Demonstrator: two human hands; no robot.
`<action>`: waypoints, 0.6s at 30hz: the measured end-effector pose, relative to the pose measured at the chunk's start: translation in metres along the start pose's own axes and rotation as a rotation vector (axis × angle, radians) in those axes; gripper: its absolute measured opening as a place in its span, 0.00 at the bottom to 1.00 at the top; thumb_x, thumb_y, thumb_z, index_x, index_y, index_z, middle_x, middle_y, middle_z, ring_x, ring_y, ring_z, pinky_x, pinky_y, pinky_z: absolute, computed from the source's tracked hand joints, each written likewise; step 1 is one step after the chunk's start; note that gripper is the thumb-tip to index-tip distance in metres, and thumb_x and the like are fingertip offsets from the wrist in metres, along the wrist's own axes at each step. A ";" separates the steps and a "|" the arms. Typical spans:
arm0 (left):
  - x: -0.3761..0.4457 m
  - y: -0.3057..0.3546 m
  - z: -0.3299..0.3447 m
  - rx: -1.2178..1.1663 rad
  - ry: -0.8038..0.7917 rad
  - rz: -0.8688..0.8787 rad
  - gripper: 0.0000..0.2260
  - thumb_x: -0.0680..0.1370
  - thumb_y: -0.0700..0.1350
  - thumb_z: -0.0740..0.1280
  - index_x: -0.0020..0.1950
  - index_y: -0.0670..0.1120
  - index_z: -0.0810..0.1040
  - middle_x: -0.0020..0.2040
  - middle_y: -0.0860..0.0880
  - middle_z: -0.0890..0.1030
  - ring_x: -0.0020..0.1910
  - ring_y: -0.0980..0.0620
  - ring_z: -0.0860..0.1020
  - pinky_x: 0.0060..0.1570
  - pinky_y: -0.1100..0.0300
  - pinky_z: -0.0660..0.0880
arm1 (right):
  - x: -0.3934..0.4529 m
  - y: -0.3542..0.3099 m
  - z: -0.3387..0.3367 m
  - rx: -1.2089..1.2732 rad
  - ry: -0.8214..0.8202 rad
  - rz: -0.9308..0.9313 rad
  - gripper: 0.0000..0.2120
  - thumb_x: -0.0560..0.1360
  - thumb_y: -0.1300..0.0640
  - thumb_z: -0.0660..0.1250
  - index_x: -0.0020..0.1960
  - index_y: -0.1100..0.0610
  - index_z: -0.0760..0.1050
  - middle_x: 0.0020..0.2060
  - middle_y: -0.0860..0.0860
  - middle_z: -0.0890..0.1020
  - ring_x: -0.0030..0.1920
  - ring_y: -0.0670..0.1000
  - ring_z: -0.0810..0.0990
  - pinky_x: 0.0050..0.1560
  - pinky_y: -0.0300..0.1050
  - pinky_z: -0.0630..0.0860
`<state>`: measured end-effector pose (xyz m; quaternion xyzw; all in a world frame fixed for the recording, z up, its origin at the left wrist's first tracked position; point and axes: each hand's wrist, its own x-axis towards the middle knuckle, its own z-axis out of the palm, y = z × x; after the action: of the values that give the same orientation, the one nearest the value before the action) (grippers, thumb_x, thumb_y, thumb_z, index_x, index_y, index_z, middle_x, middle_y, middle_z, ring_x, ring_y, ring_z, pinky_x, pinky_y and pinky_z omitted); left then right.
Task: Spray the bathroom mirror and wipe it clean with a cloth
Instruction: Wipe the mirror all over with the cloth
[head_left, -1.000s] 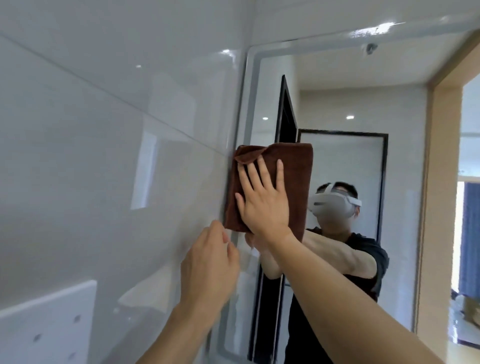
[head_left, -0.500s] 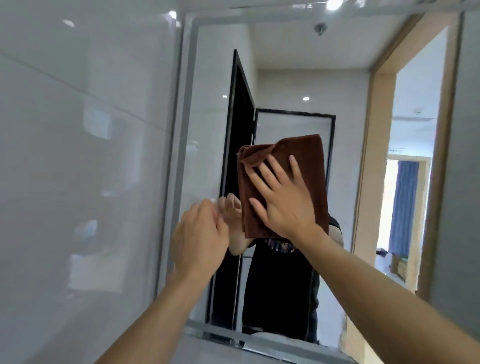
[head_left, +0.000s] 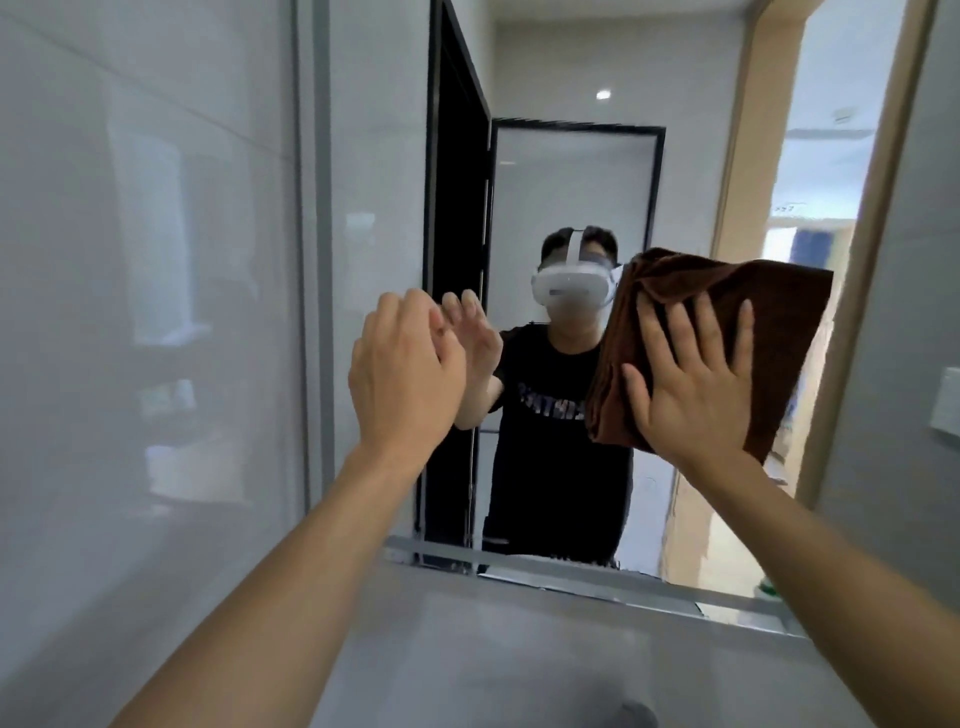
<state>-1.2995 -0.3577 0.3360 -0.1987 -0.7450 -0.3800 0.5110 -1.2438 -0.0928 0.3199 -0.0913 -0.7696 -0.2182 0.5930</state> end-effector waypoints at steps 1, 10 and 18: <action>-0.010 -0.008 -0.003 0.004 -0.009 -0.007 0.03 0.77 0.43 0.65 0.47 0.47 0.71 0.48 0.50 0.74 0.45 0.49 0.75 0.42 0.51 0.75 | -0.003 -0.015 0.002 0.008 -0.007 -0.016 0.30 0.82 0.43 0.53 0.80 0.54 0.57 0.76 0.56 0.65 0.78 0.59 0.59 0.77 0.68 0.48; -0.001 -0.078 -0.037 0.084 -0.005 0.005 0.11 0.78 0.41 0.67 0.60 0.44 0.74 0.60 0.47 0.74 0.58 0.47 0.74 0.51 0.60 0.70 | 0.010 -0.206 0.030 0.210 -0.051 -0.215 0.29 0.82 0.45 0.56 0.80 0.55 0.58 0.78 0.53 0.62 0.80 0.57 0.55 0.77 0.66 0.47; 0.013 -0.100 -0.068 0.067 0.131 0.024 0.12 0.75 0.35 0.67 0.58 0.41 0.76 0.59 0.44 0.75 0.59 0.47 0.74 0.58 0.69 0.63 | -0.006 -0.319 0.056 0.303 -0.074 -0.312 0.24 0.83 0.49 0.56 0.77 0.55 0.65 0.74 0.51 0.70 0.79 0.56 0.59 0.78 0.65 0.48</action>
<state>-1.3320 -0.4746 0.3239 -0.1650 -0.7199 -0.3609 0.5694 -1.4184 -0.3503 0.2308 0.1109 -0.8198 -0.1858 0.5302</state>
